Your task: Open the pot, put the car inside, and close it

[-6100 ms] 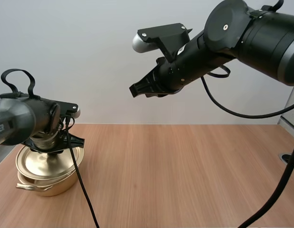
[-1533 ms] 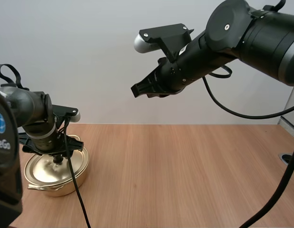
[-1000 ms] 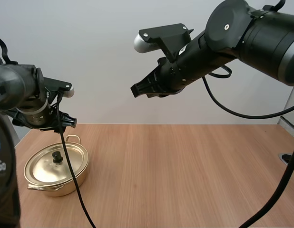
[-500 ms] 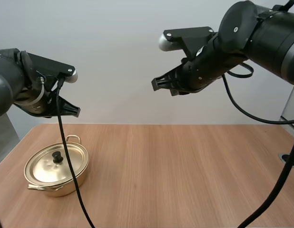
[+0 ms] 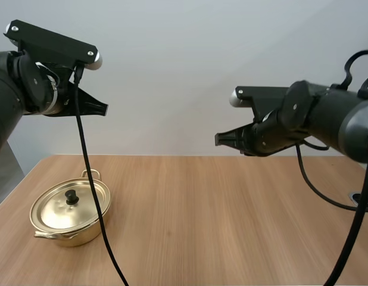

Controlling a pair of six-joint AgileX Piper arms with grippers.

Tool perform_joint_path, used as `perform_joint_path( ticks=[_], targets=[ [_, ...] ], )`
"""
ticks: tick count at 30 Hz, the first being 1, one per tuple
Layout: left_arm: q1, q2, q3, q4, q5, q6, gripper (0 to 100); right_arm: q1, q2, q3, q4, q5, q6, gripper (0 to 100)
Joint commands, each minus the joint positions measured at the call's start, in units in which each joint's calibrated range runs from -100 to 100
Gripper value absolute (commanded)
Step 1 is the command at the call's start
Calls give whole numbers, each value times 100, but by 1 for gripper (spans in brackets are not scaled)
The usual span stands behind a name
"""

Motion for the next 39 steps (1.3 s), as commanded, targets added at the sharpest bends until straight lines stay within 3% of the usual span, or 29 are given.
perform_joint_path(
  ticks=[1, 3, 8, 18, 28, 36, 39],
  targets=[
    [-121, -73, 132, 83, -130, -622, 0, 1, 11, 1384, 4, -2134, 3, 0],
    [-226, -244, 422, 280, -443, -998, 0, 1, 11, 1623, 4, -2748, 3, 0],
    [-455, -900, 1575, 948, -1514, -1772, 0, 1, 11, 1988, -8, -2709, 3, 0],
    [-886, -2754, 3485, 1358, -1921, -2067, 0, 1, -473, 2973, -87, -2925, 3, 0],
    [-973, -4455, 4912, 1369, -1921, -2389, 0, 1, -2079, 4372, -126, -4966, -110, 0],
    [-973, -5301, 5716, 1369, -1921, -2589, 0, 1, -3080, 4792, -86, -5131, -110, 0],
    [-949, -5301, 5716, 1358, -1388, -2609, 0, -9, -3421, 4792, -86, -5025, -100, 0]
  ],
)
